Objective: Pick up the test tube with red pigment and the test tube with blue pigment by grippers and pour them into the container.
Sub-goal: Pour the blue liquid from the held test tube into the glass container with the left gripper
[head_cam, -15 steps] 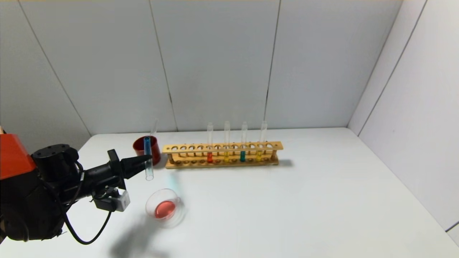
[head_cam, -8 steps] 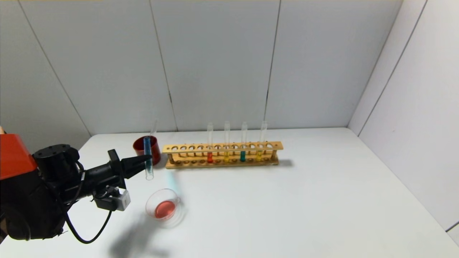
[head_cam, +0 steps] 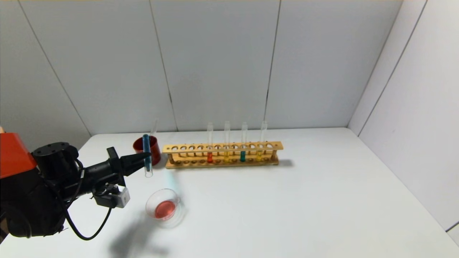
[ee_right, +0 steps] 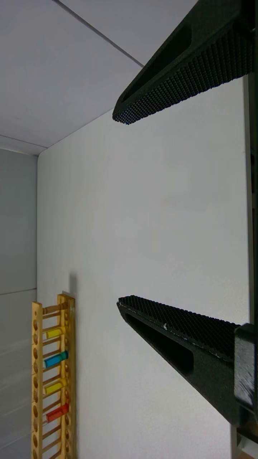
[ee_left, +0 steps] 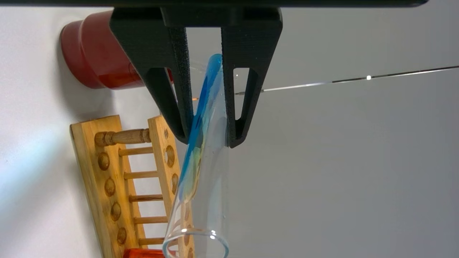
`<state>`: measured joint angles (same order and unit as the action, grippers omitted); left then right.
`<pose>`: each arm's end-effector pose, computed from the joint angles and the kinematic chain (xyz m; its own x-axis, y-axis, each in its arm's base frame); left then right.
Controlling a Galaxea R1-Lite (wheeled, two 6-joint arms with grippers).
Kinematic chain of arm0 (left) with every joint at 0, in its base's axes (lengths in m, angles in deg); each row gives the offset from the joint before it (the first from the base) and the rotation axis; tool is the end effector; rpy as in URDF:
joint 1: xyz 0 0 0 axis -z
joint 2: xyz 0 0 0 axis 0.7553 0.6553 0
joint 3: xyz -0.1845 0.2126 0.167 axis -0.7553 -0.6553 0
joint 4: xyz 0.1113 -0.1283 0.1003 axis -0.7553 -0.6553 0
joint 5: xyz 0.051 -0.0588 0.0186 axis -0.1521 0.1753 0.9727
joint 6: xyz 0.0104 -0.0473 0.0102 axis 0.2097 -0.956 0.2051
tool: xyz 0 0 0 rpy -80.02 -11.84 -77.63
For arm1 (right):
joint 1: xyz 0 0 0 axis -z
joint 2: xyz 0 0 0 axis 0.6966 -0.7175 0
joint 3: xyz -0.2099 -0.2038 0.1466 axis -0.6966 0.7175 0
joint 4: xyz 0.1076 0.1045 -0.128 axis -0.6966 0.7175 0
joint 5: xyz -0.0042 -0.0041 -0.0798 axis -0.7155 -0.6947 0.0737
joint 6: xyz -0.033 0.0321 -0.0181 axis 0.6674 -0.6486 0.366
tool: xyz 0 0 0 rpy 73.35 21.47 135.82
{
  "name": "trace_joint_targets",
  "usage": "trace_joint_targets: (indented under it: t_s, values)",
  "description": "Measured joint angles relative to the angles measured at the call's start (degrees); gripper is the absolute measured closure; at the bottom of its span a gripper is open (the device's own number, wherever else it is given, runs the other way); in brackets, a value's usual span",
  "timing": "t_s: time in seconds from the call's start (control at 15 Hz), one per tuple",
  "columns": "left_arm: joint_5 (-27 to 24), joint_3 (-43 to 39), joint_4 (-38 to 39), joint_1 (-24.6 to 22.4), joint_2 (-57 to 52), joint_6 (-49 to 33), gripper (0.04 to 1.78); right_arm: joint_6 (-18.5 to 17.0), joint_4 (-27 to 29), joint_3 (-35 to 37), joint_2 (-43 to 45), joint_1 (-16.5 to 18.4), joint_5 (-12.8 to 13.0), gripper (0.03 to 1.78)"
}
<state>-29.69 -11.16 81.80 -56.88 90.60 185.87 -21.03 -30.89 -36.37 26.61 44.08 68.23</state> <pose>0.3419 0.0048 0.0809 0.6423 -0.7640 -0.0611 -0.0135 -0.0910 0.9958 -0.0156 0.0002 0.0747 1.0000 0.0055 -0.0062 -0.0055 1.0000 -0.0028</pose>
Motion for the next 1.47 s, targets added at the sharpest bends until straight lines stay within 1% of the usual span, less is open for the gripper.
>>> trace_joint_targets:
  t_s: [1.47]
  values:
    - [-1.7,1.2,0.0,-0.3,1.7,-0.7,1.52,0.0,0.0,0.0,0.0,0.0,0.0,0.06]
